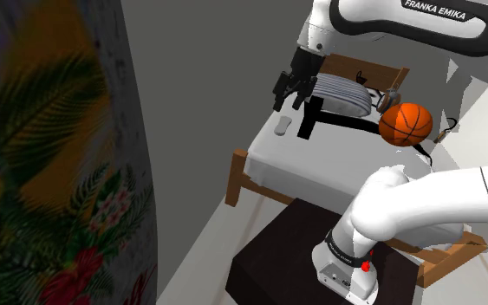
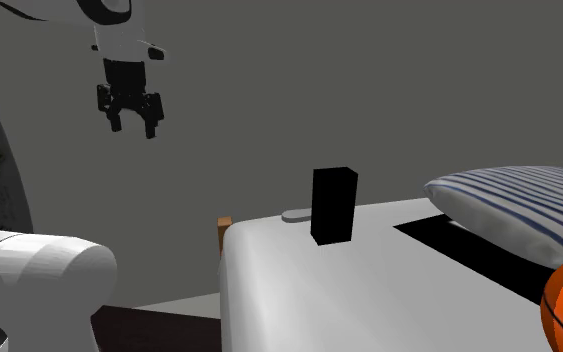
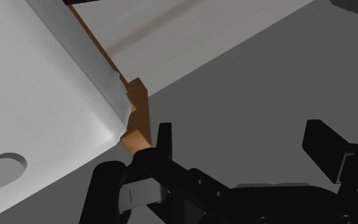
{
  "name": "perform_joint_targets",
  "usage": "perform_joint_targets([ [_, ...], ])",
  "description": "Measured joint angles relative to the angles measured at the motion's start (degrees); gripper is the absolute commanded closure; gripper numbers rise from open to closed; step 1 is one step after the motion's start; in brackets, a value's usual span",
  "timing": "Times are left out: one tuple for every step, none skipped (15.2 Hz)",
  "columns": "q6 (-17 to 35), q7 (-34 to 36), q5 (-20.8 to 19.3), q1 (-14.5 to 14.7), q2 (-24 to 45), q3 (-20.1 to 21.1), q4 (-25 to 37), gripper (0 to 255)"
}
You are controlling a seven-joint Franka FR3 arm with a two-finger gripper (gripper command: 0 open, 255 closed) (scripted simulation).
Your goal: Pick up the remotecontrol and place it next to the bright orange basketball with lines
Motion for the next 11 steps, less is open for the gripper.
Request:
perform_joint_targets([
  [0.0,0.0,0.0,0.0,0.0,0.0,0.0,0],
  [0.6,0.1,-0.2,-0.3,0.8,-0.2,0.1,0],
  [1.7,0.3,-0.4,-0.7,2.1,-0.4,0.2,0],
  [2.9,0.6,-0.7,-1.2,3.3,-0.7,0.1,0],
  [4.1,0.8,-1.0,-1.8,4.6,-1.1,0.1,0],
  [5.0,1.3,-1.2,-2.3,5.8,-1.3,0.3,0],
  [5.9,1.8,-1.4,-2.8,7.5,-1.4,0.9,0],
  [7.3,2.1,-1.7,-3.4,8.8,-1.8,0.8,0],
  [8.1,2.3,-2.0,-4.0,10.0,-2.3,1.0,0],
  [9.3,2.5,-2.3,-4.6,12.2,-2.7,1.9,0],
  [10.2,2.7,-2.6,-5.1,13.6,-3.2,2.3,0],
])
